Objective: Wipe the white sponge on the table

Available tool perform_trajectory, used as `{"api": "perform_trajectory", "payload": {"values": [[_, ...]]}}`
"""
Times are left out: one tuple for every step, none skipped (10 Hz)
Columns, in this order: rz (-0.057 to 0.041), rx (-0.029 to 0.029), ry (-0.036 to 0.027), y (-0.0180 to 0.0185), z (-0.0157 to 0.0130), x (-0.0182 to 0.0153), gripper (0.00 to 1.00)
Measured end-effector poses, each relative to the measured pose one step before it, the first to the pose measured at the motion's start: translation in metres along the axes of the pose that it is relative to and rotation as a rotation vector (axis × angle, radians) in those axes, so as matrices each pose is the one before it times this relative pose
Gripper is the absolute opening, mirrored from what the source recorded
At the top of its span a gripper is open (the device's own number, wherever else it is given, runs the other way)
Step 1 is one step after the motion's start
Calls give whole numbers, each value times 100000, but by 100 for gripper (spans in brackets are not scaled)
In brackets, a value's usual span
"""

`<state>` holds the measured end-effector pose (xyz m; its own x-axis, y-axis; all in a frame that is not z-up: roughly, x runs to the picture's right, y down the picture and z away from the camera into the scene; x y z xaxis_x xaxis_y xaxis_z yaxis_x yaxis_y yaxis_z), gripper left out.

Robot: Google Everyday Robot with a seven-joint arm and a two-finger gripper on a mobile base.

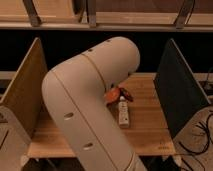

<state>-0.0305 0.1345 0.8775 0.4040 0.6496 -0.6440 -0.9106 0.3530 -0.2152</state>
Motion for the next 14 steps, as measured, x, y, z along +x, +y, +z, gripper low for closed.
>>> {"api": "perform_trajectory", "payload": {"values": [[-951,-1509,833,583,197,627,0],[-738,-1719,1850,426,501,1127,0],[419,-597,1330,-145,318,761,0],[1231,-32,1921,-572,410,972,0],[1606,755,1351,-1011,197,679,0],[2465,1077,688,-1227,3,290,0],[1700,977,-173,-915,-112,-199,0],[1503,1331,-631,-1022,-275,-602,0],[872,1138,-744,-702,-291,-746,0],[723,571,-731,-438,-182,-750,0],[14,-106,-734,-81,-141,-601,0],[-1591,-886,-1539,495,-231,-925,0],[-1455,-986,-1171,683,-189,-483,0],[-2335,-1176,-1951,1046,-428,-625,0]]}}
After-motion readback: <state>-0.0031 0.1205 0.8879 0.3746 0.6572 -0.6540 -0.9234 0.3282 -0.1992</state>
